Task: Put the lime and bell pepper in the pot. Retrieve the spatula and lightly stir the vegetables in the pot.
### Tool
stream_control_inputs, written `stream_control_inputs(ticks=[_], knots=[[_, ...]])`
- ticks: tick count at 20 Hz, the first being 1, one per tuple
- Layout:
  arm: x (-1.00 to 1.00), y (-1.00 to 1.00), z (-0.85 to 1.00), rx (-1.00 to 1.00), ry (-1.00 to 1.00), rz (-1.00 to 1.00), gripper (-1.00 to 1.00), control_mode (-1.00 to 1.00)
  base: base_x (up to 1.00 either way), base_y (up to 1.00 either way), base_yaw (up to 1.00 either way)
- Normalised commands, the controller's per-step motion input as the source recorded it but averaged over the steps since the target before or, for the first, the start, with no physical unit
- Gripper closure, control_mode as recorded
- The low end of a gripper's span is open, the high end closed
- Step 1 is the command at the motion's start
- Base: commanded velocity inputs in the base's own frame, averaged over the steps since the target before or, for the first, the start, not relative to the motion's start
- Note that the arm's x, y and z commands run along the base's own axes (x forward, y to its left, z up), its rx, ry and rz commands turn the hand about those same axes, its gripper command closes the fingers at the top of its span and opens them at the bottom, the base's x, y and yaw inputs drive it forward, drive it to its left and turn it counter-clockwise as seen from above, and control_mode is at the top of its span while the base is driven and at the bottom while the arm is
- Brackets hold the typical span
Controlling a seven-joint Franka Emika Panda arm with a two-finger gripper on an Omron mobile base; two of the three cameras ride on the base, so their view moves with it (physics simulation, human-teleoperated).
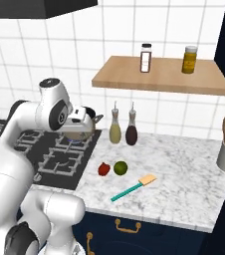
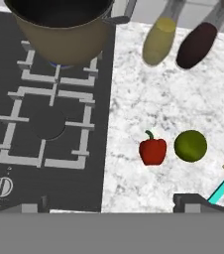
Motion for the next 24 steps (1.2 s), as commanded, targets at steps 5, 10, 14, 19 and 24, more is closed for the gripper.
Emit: stream_control_inputs(ticks=[5, 10, 14, 19, 24], knots=[[0.06, -0.49, -0.48, 0.08, 0.02, 0.00, -1.00, -1.00, 0.01, -0.06, 0.00], [0.45, -0.53, -0.99, 0.02, 0.21, -0.07, -1.00, -1.00, 0.00, 0.00, 0.00], [0.01, -0.34, -0.96, 0.00, 0.26, -0.16, -1.00, -1.00, 0.00, 0.00, 0.00], [0.04, -0.01, -0.66, 0.00, 0.09, -0.09, -1.00, -1.00, 0.00, 0.00, 0.00], [0.24, -0.13, -0.40, -0.03, 0.00, -0.04, -1.00, -1.00, 0.00, 0.00, 0.00]])
